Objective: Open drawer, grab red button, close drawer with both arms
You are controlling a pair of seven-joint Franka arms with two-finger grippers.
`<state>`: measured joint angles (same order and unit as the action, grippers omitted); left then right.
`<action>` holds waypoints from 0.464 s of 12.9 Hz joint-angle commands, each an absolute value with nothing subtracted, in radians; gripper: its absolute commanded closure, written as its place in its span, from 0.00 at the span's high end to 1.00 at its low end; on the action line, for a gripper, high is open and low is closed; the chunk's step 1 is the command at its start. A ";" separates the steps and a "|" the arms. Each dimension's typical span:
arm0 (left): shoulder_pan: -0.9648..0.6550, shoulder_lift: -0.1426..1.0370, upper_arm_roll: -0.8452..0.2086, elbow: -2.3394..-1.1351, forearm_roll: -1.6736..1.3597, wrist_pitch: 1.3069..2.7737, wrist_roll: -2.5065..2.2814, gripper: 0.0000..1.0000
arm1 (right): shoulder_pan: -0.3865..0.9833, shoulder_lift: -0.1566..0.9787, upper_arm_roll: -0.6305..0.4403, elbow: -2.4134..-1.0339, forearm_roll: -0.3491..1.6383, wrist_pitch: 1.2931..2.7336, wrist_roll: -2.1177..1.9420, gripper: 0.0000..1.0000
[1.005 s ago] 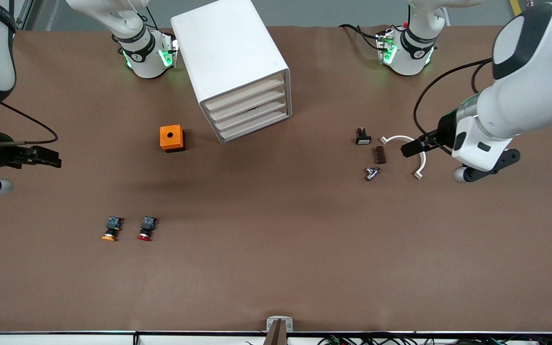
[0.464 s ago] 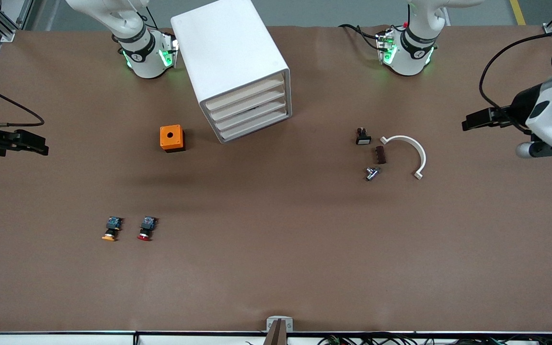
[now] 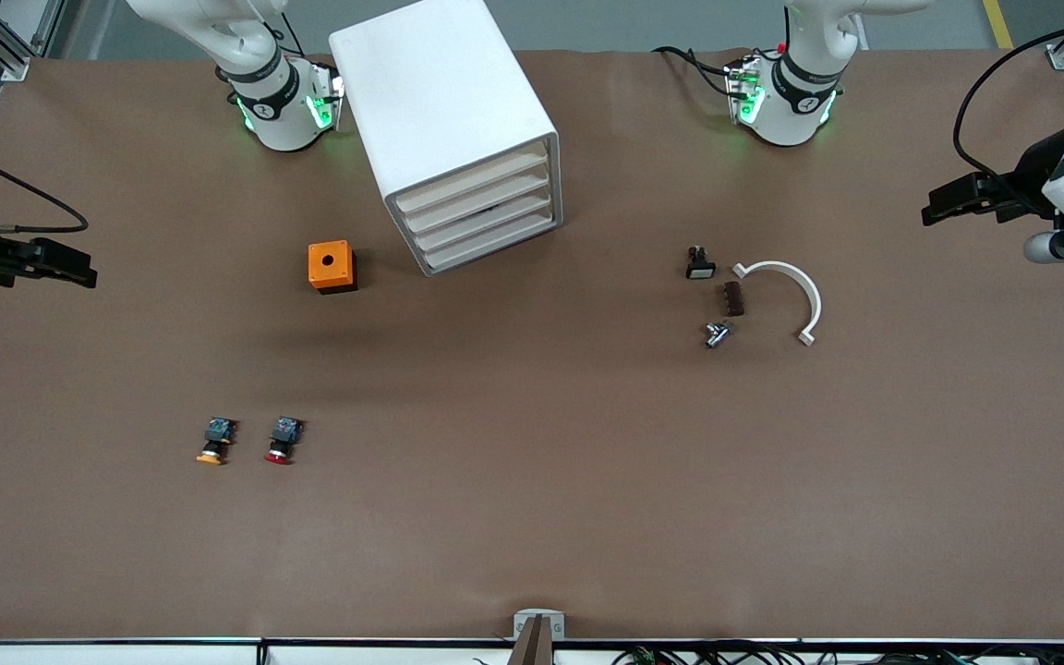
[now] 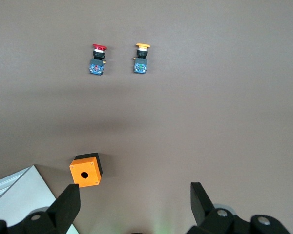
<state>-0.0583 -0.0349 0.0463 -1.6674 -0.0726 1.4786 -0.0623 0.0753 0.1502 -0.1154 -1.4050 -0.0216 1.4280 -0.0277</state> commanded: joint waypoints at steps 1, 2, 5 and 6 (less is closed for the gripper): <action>-0.063 -0.058 0.048 -1.697 -0.048 1.535 -0.041 0.99 | 0.074 0.016 -0.109 -1.526 -0.023 1.469 -0.018 1.00; -0.064 -0.060 0.046 -1.691 -0.026 1.537 -0.041 0.99 | 0.074 -0.014 -0.109 -1.551 -0.023 1.479 -0.020 1.00; -0.064 -0.061 0.046 -1.669 -0.011 1.575 -0.041 0.99 | 0.074 -0.060 -0.113 -1.555 -0.026 1.468 -0.064 1.00; -0.064 -0.063 0.046 -1.661 -0.005 1.575 -0.043 0.99 | 0.074 -0.070 -0.115 -1.558 -0.026 1.467 -0.081 1.00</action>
<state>-0.0602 -0.0423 0.0457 -1.6681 -0.0330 1.5678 -0.0608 0.0753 -0.0224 -0.1156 -1.5148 -0.0216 1.4498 -0.0486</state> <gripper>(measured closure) 0.004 0.000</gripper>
